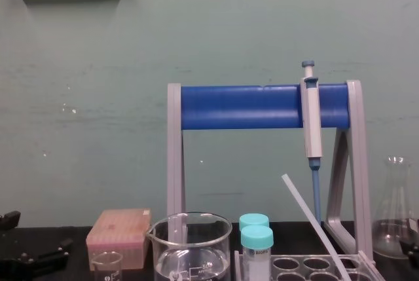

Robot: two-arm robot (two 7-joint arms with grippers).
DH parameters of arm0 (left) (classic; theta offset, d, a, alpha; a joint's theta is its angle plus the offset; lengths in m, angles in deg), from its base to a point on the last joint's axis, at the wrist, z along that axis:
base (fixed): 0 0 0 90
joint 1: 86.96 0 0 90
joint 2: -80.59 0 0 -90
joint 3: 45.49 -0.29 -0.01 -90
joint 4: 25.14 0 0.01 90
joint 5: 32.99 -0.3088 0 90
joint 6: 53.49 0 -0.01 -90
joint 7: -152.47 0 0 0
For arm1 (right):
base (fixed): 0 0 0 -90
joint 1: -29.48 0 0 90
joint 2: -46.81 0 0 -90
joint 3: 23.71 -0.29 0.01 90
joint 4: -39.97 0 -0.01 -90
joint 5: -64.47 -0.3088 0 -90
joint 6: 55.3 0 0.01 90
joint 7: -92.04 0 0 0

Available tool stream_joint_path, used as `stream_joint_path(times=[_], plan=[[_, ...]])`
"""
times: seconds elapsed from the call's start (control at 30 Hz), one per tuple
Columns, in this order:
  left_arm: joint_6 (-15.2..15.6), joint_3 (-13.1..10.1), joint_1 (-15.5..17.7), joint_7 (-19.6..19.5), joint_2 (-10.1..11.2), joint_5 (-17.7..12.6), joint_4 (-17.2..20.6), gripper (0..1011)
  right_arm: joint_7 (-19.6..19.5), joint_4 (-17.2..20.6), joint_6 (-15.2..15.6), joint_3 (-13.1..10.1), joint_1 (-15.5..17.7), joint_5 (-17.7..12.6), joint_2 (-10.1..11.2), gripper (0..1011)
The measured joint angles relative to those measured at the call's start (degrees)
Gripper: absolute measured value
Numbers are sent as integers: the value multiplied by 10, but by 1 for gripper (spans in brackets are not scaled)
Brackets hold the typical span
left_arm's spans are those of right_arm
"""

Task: Pick up the stirring rod with one hand, then place it down.

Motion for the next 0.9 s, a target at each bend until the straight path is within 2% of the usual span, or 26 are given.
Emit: stream_joint_path(times=[0.9], plan=[[0, 0, 0, 0, 0, 0, 0, 1000, 0, 0, 0, 0, 0, 0, 0, 1004]])
